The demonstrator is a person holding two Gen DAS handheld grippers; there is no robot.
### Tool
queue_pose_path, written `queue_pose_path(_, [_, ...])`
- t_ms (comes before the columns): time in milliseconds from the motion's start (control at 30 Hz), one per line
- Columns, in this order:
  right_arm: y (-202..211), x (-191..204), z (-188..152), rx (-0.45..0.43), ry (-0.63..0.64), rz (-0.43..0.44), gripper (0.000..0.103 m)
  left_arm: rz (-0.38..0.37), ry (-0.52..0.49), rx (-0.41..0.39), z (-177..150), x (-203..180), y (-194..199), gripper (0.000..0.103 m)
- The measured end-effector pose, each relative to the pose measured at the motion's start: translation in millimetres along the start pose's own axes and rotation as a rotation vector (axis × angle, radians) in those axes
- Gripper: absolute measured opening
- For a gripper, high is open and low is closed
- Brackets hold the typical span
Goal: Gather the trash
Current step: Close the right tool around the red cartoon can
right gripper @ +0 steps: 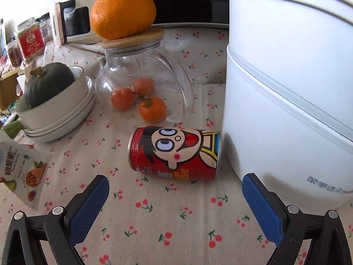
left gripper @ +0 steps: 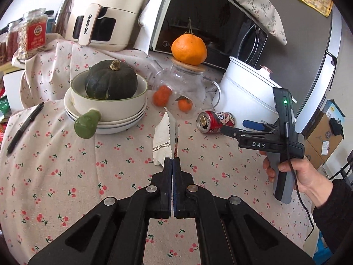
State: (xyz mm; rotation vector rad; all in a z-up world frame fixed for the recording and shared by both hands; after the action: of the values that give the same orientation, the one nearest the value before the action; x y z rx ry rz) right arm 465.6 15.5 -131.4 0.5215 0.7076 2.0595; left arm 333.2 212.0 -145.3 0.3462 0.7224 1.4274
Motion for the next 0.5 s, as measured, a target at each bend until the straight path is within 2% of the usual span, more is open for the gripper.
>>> queue_pose_path(300, [-25, 6, 11, -0.005, 0.049, -0.027, 0.102, 0.006, -0.005, 0.002, -5, 4, -1, 0.000])
queue_pose_path(500, [-42, 16, 8, 0.029, 0.099, -0.065, 0.102, 0.004, 0.003, 0.003, -6, 6, -1, 0.000])
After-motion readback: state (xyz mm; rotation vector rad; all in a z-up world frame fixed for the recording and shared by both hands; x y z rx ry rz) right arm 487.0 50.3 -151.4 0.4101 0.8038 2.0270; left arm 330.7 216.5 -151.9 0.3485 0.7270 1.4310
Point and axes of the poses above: each gripper's, at about its wrist camera, not at the fingertips, and y roughly against the way its jaws point, x to its left, z to its top, the point moved 6 cm from there along -y, roughly the way its jaws point, and after that the axes turned 4 degrees about z, right-handed, at the moved point
